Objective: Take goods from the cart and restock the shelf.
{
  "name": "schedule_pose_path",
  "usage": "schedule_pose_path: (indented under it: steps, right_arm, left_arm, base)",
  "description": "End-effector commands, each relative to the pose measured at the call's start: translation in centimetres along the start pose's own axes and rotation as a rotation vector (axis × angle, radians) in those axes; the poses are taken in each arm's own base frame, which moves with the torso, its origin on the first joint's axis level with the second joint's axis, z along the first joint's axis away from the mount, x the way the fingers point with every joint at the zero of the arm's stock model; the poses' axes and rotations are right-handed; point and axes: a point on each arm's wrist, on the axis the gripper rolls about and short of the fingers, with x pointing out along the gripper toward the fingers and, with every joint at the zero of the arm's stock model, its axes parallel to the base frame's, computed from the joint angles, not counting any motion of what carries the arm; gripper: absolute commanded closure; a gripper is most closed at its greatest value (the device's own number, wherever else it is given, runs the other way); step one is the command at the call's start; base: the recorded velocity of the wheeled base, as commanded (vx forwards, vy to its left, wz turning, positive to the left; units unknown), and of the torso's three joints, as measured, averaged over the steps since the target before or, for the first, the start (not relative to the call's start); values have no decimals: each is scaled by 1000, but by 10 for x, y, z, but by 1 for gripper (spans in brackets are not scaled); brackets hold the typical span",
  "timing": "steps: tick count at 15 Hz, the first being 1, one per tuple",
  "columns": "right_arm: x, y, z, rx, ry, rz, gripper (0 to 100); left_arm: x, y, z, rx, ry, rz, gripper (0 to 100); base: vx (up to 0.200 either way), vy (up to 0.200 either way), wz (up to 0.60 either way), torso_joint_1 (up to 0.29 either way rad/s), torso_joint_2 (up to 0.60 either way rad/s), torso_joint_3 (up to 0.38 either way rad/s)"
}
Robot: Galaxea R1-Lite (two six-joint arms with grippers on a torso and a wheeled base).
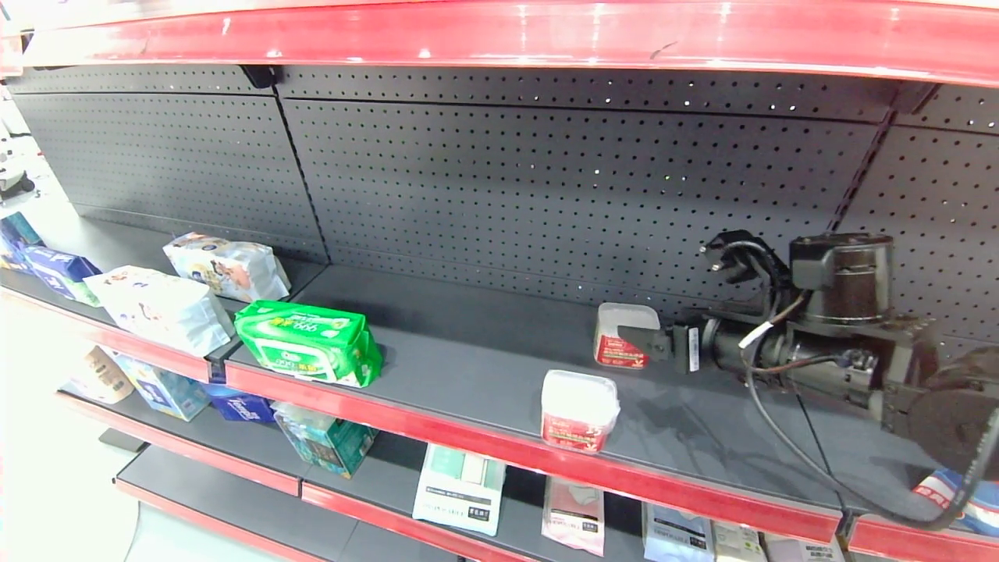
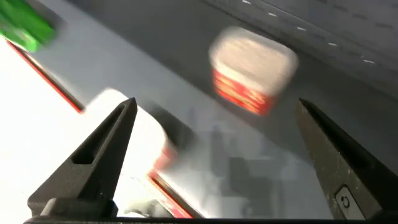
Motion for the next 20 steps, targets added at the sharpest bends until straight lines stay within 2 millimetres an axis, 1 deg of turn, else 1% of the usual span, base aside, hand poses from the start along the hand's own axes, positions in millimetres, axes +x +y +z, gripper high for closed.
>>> schedule_pose_path:
  steps: [1, 4, 7, 9, 10, 11, 16, 18, 20]
  right_arm:
    - [40, 8, -11, 10, 65, 21, 0]
    - [54, 21, -9, 76, 64, 52, 0]
    - [55, 28, -7, 102, 66, 70, 0]
    - [60, 30, -10, 134, 77, 73, 0]
    - [65, 36, -9, 187, 79, 84, 0]
    - [69, 38, -11, 214, 87, 86, 0]
    - [75, 40, -11, 260, 91, 92, 0]
    - [79, 41, -16, 261, 105, 93, 0]
    - [87, 41, -24, 260, 130, 86, 0]
  left_arm:
    - [0, 0, 0, 0, 0, -1, 0]
    - [0, 0, 0, 0, 0, 1, 0]
    - [0, 0, 0, 0, 0, 1, 0]
    - [0, 0, 0, 0, 0, -1, 0]
    - [0, 0, 0, 0, 0, 1, 0]
    - [0, 0, 0, 0, 0, 1, 0]
    - [0, 0, 0, 0, 0, 1, 0]
    - [0, 0, 0, 0, 0, 1, 0]
    - [0, 0, 0, 1, 0, 1, 0]
  base:
    - [0, 0, 0, 0, 0, 0]
    - [0, 0, 0, 0, 0, 0]
    - [0, 0, 0, 0, 0, 0]
    - [0, 0, 0, 0, 0, 0]
    - [0, 0, 0, 0, 0, 0]
    - [0, 0, 0, 0, 0, 0]
    - [0, 0, 0, 0, 0, 0]
    - [0, 0, 0, 0, 0, 0]
    - [0, 0, 0, 0, 0, 0]
